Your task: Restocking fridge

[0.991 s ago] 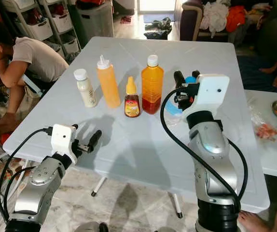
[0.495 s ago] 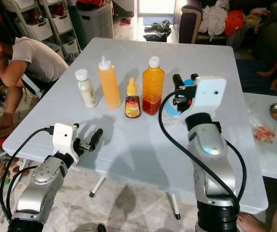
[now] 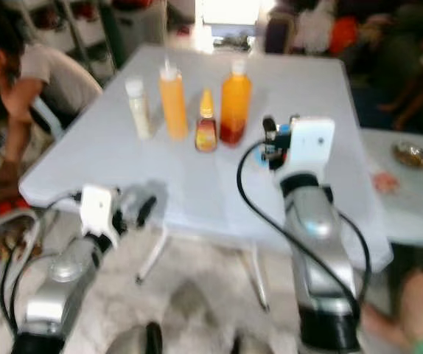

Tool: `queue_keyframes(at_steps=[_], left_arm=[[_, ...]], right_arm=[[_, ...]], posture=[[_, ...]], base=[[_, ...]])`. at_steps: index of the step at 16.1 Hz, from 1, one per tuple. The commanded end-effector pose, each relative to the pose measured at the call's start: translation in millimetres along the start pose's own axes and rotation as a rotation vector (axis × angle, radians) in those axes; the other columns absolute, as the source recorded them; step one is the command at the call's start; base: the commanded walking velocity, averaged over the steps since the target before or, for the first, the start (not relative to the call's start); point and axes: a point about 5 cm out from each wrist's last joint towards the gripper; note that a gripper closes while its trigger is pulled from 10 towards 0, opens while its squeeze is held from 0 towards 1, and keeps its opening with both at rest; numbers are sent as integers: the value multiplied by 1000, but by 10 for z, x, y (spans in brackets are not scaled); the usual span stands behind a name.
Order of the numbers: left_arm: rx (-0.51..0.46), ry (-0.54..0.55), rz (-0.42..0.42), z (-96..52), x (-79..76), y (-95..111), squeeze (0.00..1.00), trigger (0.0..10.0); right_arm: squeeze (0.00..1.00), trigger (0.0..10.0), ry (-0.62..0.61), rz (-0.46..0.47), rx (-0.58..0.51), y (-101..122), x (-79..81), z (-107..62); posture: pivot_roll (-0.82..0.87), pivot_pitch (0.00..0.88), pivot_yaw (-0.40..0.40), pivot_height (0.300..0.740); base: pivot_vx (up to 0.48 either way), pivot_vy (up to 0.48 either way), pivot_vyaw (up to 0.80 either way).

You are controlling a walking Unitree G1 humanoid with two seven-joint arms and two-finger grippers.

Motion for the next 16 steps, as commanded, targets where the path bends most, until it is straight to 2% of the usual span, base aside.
queue_keyframes(at_steps=[1,2,3,4,5,6,7,9,11,12,13,14,15,16], left_arm=[[33,18,3,-44,15,-70,0,10000],[33,18,3,-43,16,-69,0,10000],[33,19,3,-42,17,-70,0,10000],[33,19,4,-41,17,-69,0,10000],[34,20,4,-38,21,-70,0,10000],[34,21,4,-36,25,-69,0,10000],[34,22,4,-38,25,-69,0,10000],[35,23,6,-39,34,-73,0,10000],[38,22,10,-35,41,-77,0,10000],[38,22,11,-34,41,-76,0,10000],[38,22,11,-34,40,-77,0,10000],[36,26,10,-32,35,-78,0,10000],[36,37,11,-34,41,-76,0,10000],[31,52,5,-39,58,-72,0,10000]], right_arm=[[0,10000,13,-32,78,-166,54,12],[0,10000,16,-9,76,-188,71,7],[0,10000,26,62,62,-183,98,5],[0,10000,89,77,64,-170,128,-5],[0,10000,73,42,52,-165,103,-14],[0,10000,83,94,64,-192,87,-39],[0,10000,68,100,73,-209,68,-46],[0,10000,37,70,62,-236,13,-52],[0,10000,2,-35,66,-270,14,-37],[0,10000,38,34,72,-271,68,-45],[0,10000,44,33,67,-263,82,-46],[0,10000,41,-15,36,-248,89,-38],[0,10000,39,18,62,-285,82,-52],[0,10000,24,-3,75,-324,45,-76]], posture=[[-78,26,42,740],[-78,27,43,740],[-78,27,44,740],[-78,27,43,740],[-76,27,43,740],[-74,26,43,740],[-73,27,43,740],[-69,24,45,740],[-66,23,45,740],[-65,22,44,740],[-64,22,43,740],[-64,19,39,740],[-63,18,37,740],[-61,15,35,740]], base=[[-322,0,0],[-311,0,0],[-296,0,0],[-296,0,0],[-281,0,0],[-277,0,0],[-281,0,0],[-281,0,0],[-279,0,0],[-266,0,0],[0,0,0],[0,0,0],[0,0,0],[0,0,0]])
Point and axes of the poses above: a point about 5 cm out from each wrist's last joint towards the gripper, its own z axis pointing out of the wrist towards the gripper, its own y axis along the axis of the wrist's last joint, x = y × z, and after that the axes turned 10 degrees about z, right-handed
